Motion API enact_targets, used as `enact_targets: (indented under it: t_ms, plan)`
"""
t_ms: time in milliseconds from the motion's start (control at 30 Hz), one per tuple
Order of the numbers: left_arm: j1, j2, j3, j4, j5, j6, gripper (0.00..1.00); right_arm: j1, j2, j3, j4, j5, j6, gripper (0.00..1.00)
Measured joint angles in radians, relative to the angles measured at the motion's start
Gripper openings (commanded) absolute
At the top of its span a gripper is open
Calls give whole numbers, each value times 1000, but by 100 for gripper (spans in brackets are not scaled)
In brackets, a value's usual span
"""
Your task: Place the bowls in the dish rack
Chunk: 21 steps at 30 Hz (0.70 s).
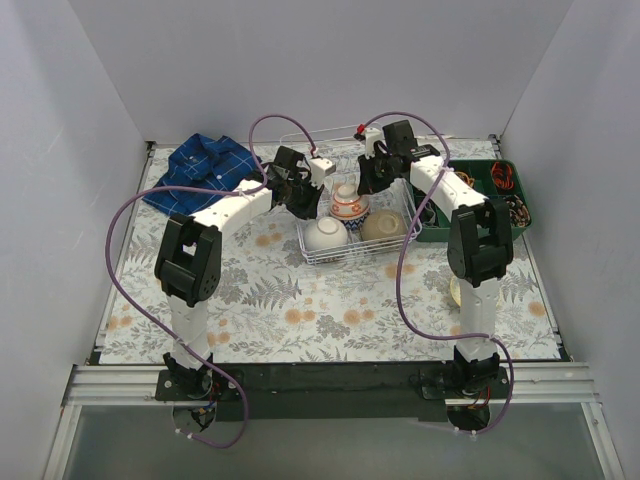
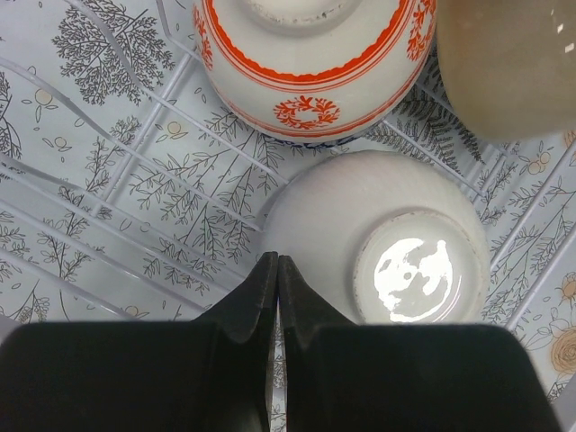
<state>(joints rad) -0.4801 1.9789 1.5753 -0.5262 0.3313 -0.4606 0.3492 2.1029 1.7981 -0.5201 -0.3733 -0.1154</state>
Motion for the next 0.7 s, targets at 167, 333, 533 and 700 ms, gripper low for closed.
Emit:
enact_targets:
  t_ms: [167,333,533,700]
  plan:
    - [-1,0,1,-2,-6,0,0,1,7,0,0,-3,-2,1]
    - [-2,0,7,-13,-26,0,0,-2,19,0,8,-3,-5,1]
    - [-1,0,7,-28,-62,0,0,-2,47,9,4,13,-16,1]
    - [0,0,7,-25,-90,-6,2,10,67,13,-17,43,-16,1]
